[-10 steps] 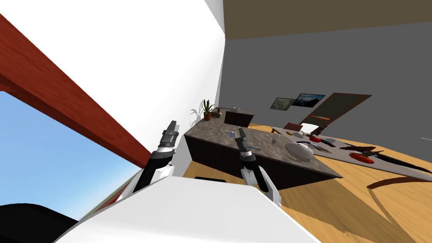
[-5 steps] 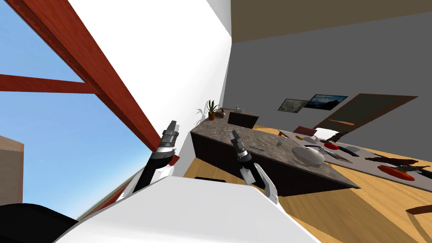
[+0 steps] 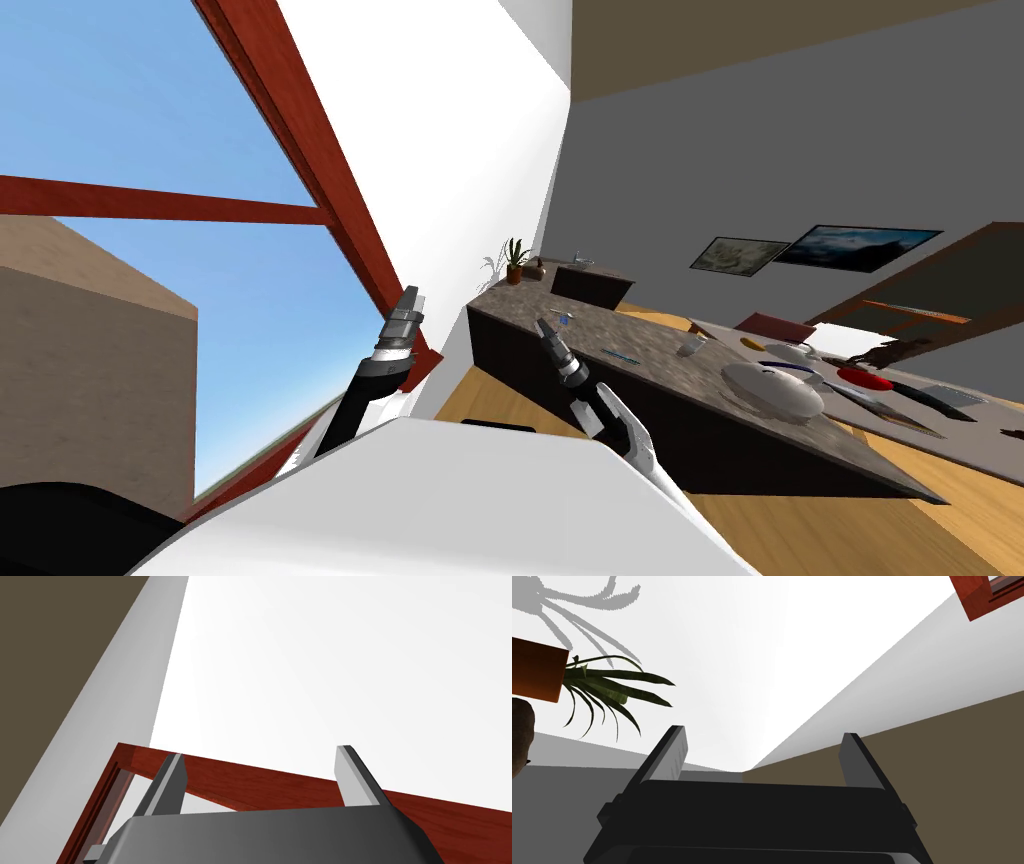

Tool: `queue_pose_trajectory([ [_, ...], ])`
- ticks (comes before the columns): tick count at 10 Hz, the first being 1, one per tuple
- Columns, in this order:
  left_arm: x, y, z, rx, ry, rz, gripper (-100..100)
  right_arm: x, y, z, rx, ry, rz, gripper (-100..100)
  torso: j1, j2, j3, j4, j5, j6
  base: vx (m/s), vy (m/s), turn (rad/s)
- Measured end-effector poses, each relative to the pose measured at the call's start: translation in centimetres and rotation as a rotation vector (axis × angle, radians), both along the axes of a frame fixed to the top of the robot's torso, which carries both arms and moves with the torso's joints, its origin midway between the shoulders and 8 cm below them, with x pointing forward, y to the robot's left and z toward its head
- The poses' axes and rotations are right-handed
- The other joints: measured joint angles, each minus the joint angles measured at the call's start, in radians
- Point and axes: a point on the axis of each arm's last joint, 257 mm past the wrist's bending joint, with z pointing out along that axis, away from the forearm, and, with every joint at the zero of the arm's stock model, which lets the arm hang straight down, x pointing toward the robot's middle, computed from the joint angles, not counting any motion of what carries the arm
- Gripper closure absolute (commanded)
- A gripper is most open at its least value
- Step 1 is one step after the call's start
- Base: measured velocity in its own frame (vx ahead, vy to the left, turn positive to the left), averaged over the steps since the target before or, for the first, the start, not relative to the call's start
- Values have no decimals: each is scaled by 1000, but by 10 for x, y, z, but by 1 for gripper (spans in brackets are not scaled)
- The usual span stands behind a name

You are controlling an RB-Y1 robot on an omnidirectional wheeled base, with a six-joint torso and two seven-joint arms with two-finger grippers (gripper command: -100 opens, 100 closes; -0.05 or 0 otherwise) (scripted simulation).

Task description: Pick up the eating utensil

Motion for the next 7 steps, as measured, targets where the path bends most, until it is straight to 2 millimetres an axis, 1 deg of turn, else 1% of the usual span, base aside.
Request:
queue_pose_trajectory([
  [1,0,0,0,0,0,0,0,0,2,-7,-29,3,17,-100,0,-1,0,0,0,1,-79,1,344],
  [2,0,0,0,0,0,0,0,-1,6,-15,-65,10,41,-100,1,-1,0,0,0,0,-72,3,132],
  [3,0,0,0,0,0,0,0,-2,8,-24,-96,17,56,-100,1,-1,-1,0,0,1,-74,9,293],
  [4,0,0,0,0,0,0,0,-1,9,-36,-136,26,77,-100,1,-1,-1,0,0,0,-60,-3,141],
  [5,0,0,0,0,0,0,0,-1,7,-44,-168,32,90,-100,0,-2,-1,0,0,1,-65,1,271],
  [6,0,0,0,0,0,0,0,0,8,-58,-210,43,109,-100,0,-2,-1,0,0,0,-57,-11,166],
  [7,0,0,0,0,0,0,0,-2,5,-66,-243,51,120,-100,-1,-2,-1,0,0,1,-58,-14,304],
])
